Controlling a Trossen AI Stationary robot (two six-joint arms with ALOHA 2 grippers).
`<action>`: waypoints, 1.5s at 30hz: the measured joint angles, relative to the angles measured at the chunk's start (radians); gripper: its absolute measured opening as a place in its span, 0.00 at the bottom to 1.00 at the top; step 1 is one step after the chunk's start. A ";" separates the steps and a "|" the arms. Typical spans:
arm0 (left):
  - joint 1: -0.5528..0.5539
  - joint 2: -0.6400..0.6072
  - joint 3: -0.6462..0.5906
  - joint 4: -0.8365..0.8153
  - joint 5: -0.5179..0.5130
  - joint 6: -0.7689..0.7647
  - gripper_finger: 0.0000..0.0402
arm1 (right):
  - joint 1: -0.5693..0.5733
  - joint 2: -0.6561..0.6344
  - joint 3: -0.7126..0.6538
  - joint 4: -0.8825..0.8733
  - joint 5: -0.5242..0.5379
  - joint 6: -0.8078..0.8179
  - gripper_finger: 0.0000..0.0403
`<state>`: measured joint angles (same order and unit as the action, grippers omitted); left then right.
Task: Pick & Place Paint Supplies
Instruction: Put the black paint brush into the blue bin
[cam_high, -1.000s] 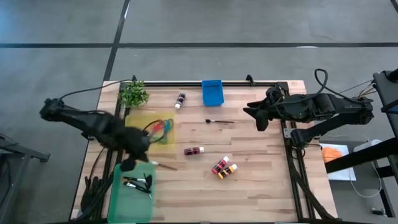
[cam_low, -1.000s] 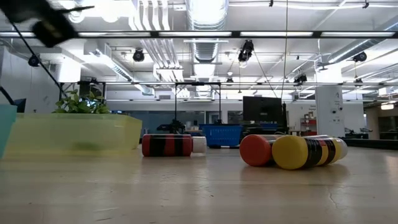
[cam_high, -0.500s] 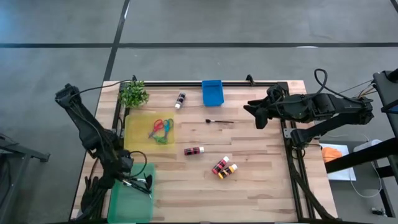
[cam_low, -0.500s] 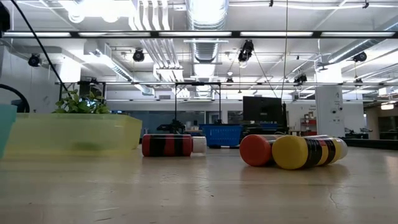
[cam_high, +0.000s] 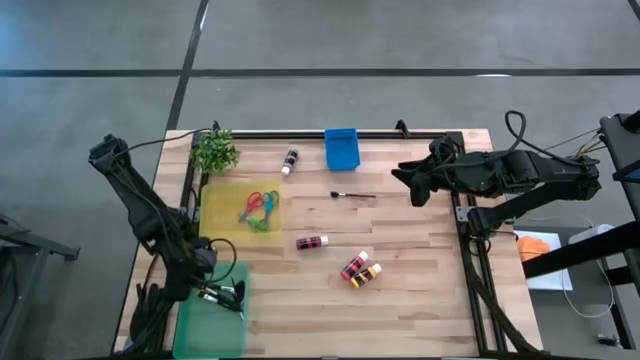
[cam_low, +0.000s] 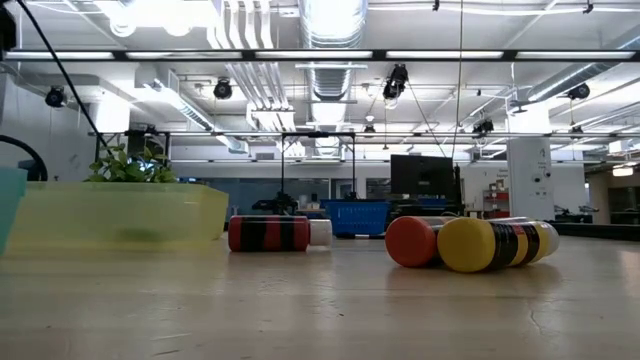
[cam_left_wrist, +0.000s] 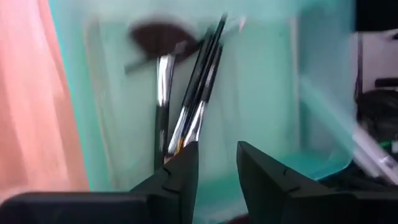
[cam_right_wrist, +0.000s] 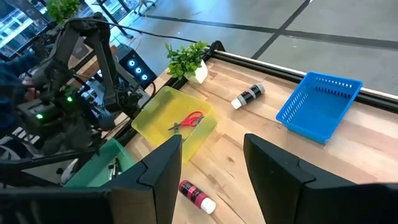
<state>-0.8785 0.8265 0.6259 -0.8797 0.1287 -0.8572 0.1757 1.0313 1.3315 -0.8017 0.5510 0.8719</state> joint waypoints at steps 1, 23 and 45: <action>0.009 0.000 0.020 -0.003 -0.030 0.020 0.30 | 0.000 0.000 0.000 0.000 0.000 0.000 0.42; 1.057 0.531 0.443 0.341 -0.039 1.081 0.30 | -0.041 0.000 0.000 -0.002 -0.051 -0.046 0.42; 1.214 1.142 0.660 0.603 0.119 1.270 0.30 | -0.040 -0.002 -0.004 -0.011 -0.065 -0.072 0.42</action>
<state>0.3351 1.9688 1.2854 -0.2764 0.2473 0.4132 0.1352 1.0298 1.3277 -0.8127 0.4865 0.7998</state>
